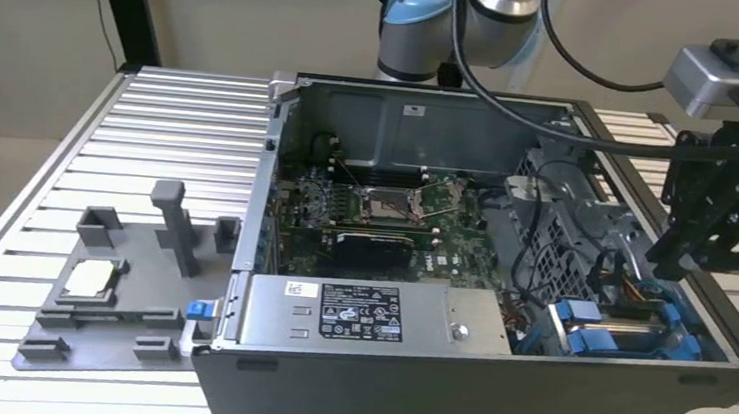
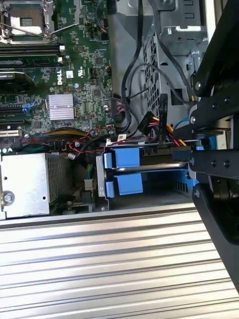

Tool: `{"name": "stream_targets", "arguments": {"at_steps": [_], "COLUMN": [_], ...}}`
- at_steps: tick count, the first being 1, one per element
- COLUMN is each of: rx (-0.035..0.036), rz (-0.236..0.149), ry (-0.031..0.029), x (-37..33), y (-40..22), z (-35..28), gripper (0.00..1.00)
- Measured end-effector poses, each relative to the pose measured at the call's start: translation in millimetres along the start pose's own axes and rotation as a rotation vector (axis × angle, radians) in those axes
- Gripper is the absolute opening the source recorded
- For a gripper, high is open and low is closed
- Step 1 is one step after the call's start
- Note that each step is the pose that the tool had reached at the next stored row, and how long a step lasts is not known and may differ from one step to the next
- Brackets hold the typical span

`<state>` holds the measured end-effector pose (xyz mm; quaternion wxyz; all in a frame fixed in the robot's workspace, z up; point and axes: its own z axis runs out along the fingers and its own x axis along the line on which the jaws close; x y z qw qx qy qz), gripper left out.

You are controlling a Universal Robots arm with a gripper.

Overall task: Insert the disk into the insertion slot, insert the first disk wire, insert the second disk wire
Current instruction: 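Insert the second disk wire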

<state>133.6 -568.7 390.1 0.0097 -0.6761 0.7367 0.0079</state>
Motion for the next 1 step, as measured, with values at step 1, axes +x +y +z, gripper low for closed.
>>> {"name": "stream_targets", "arguments": {"at_steps": [1], "rx": [0.0000], "rz": [0.000], "ry": [0.0000], "x": [0.0], "y": [0.0], "z": [0.0], "gripper": [1.00]}}
